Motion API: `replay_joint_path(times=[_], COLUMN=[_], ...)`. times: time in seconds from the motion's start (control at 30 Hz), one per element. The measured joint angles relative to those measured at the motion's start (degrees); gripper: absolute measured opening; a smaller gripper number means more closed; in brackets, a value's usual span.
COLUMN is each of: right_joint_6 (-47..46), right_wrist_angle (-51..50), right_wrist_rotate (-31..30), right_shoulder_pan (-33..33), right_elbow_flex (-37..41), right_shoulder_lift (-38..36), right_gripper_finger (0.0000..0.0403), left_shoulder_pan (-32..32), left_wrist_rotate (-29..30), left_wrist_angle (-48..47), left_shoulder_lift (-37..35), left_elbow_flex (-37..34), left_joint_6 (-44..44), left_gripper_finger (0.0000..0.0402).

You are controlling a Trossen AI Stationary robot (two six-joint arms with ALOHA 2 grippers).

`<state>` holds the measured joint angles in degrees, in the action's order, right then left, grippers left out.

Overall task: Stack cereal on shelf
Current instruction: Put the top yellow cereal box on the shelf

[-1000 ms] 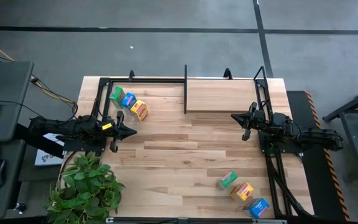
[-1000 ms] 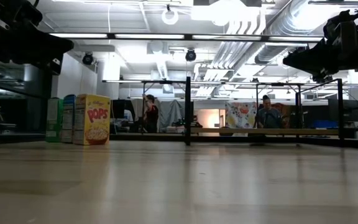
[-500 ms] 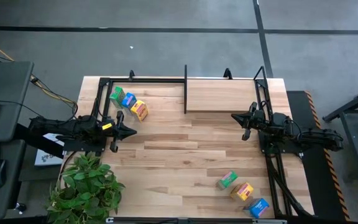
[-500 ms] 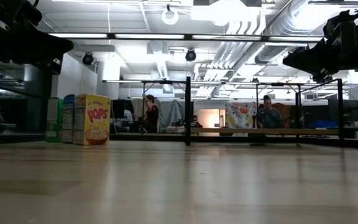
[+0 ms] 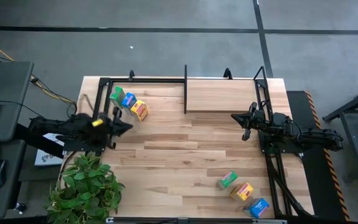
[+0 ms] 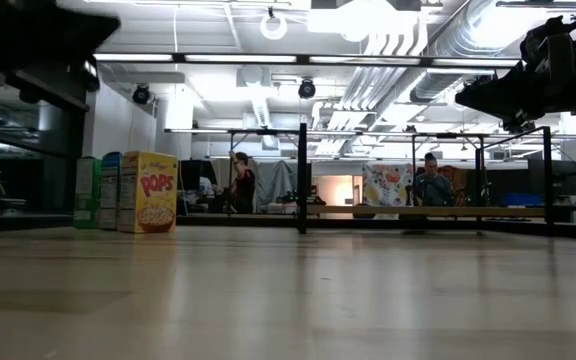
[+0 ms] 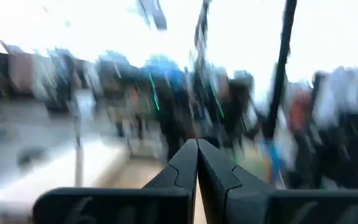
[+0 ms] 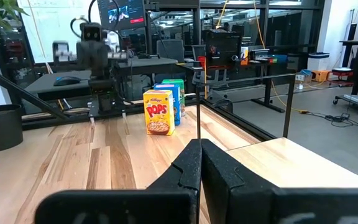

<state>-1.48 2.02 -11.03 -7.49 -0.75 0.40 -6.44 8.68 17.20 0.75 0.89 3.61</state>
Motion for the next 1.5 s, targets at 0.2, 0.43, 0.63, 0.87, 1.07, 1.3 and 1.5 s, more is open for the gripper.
replay_joint_path(times=[0.2,0.43,0.63,0.87,1.07,1.3,1.5], right_joint_6=[0.00,0.00,-0.02,0.00,0.00,-0.01,-0.02], right_wrist_angle=[0.00,0.00,0.00,0.01,0.00,0.02,0.00], right_wrist_rotate=[-0.04,-0.09,-0.11,-0.12,-0.13,-0.13,-0.13], right_shoulder_pan=[0.00,0.00,0.00,0.01,0.00,0.00,0.00], right_elbow_flex=[0.00,0.02,0.00,0.02,0.00,0.01,0.02], right_shoulder_lift=[0.00,0.00,0.00,0.00,0.00,0.00,0.00], right_gripper_finger=[0.0000,0.0000,0.0000,0.0000,0.0000,0.0000,0.0000], left_shoulder_pan=[0.05,1.36,6.44,14.21,20.49,24.74,25.52], left_wrist_rotate=[13.37,27.72,31.69,25.03,19.78,14.01,15.80], left_wrist_angle=[10.29,-5.42,-27.23,-50.99,-56.10,-57.10,-57.20], left_shoulder_lift=[5.43,23.54,39.05,54.02,63.44,70.50,72.93], left_elbow_flex=[2.04,14.77,30.93,46.61,50.17,50.24,50.24], left_joint_6=[-3.05,1.13,10.08,20.34,25.21,25.23,25.34], left_gripper_finger=[0.0022,0.0115,0.0199,0.0257,0.0263,0.0262,0.0262])
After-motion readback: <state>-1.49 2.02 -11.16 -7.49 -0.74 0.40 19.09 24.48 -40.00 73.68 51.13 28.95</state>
